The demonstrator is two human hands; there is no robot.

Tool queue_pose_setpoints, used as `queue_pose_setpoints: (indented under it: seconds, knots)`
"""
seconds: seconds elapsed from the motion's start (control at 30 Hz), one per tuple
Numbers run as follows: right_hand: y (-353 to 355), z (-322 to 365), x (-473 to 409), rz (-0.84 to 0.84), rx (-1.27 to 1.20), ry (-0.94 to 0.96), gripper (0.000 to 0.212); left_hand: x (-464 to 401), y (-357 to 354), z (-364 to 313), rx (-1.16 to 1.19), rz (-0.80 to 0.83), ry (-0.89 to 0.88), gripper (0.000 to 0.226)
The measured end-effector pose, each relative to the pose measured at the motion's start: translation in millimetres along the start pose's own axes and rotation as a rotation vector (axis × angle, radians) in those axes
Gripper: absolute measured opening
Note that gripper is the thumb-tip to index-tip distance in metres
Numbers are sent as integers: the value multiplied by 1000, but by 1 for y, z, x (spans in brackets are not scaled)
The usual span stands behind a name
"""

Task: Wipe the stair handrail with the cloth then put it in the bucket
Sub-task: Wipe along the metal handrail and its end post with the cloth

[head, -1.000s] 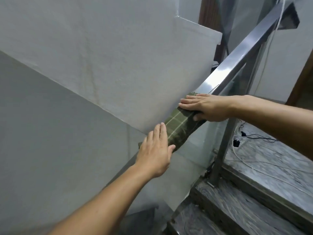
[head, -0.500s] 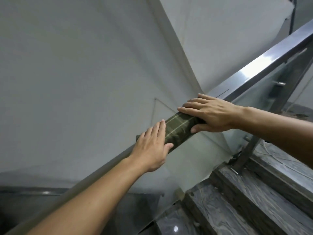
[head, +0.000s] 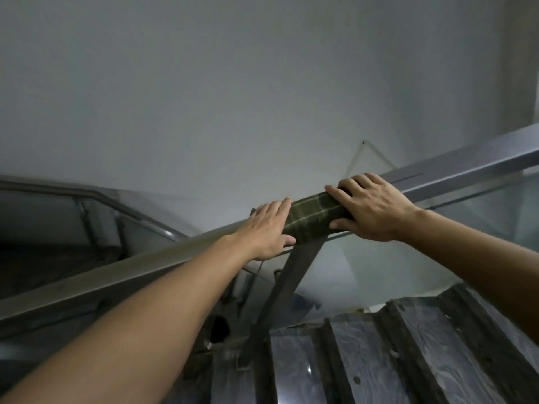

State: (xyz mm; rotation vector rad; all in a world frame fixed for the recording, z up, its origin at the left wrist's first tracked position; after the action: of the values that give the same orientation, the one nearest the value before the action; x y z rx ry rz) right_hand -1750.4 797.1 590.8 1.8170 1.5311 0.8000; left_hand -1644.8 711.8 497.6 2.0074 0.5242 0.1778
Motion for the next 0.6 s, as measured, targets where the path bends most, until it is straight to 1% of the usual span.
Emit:
queue_pose_setpoints:
  seconds: [0.13,0.27,0.43,0.6]
  knots:
    - [2,72,-34,11,7,41,79,39,-10,66,-22,29,82,86]
    - [7,146,-65,24,-6,78,82,78,-18,133,-18,22,131,89]
    - [17,245,-102,8,-34,129,75,128,-25,221,-11,-14,203,81]
    - [28,341,-141,18,-43,194,71,180,-35,311,18,-3,291,83]
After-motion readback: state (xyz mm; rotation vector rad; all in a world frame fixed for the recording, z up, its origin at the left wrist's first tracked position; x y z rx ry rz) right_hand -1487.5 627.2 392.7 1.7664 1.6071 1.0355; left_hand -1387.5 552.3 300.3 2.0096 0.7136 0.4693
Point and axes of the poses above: each hand's wrist, its own x-axis away from the middle knuckle, its own y-axis out of the back of the hand, z = x × y, the point moved 8 cm from there along -x, towards the middle knuckle, and after that the axes turned 2 degrees about x, right-handed, at the moved point
